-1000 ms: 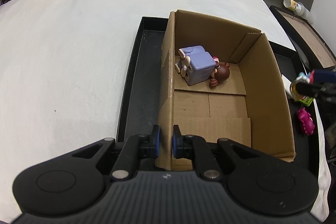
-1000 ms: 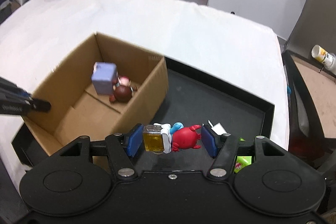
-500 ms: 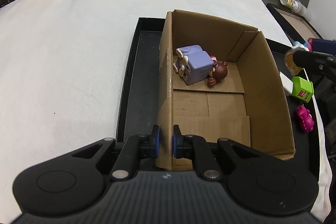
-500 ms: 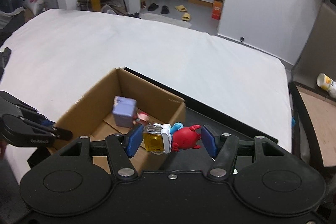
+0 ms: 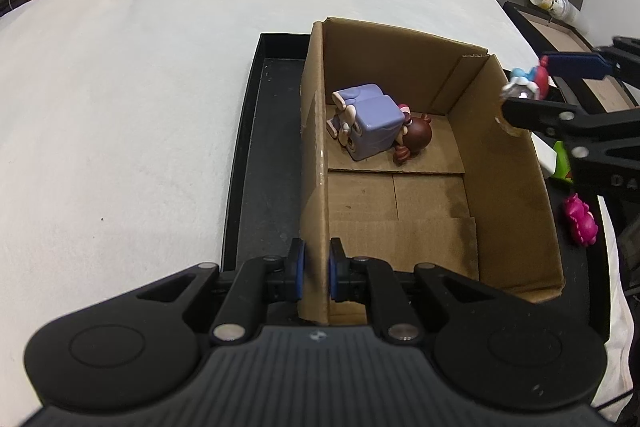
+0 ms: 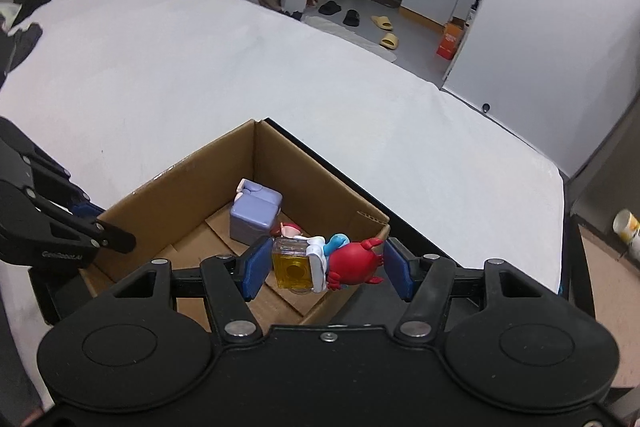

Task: Organize rigid objects
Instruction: 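Carry the red figure into the box and open the right tool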

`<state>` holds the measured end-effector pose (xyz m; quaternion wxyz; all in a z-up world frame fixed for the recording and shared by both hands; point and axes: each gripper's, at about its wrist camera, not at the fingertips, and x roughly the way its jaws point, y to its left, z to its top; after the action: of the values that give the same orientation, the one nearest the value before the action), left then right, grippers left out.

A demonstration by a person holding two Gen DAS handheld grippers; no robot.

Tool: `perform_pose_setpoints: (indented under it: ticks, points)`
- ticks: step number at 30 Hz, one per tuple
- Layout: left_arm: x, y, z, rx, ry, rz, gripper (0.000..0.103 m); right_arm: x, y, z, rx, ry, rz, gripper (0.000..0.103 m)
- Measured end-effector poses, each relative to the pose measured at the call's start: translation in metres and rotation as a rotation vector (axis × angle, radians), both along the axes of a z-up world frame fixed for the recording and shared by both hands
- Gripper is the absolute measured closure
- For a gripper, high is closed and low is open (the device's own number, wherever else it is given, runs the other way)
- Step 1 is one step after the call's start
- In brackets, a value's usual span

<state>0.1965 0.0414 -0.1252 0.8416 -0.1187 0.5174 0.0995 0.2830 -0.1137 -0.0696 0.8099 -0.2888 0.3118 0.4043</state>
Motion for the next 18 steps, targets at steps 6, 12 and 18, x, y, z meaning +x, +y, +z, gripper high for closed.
perform_pose_setpoints:
  ticks: [6,12,18]
  points:
    - [0.001,0.001,0.0,-0.006,0.004,-0.002,0.092,-0.001,0.011,-0.008,-0.047,-0.032,0.041,0.044]
    - [0.001,0.001,0.0,-0.003,0.009,-0.006,0.092,-0.004,0.018,-0.016,-0.117,-0.107,0.102,0.044]
    - [0.002,0.001,0.0,-0.002,0.014,-0.014,0.092,-0.004,0.014,-0.019,-0.152,-0.164,0.144,0.041]
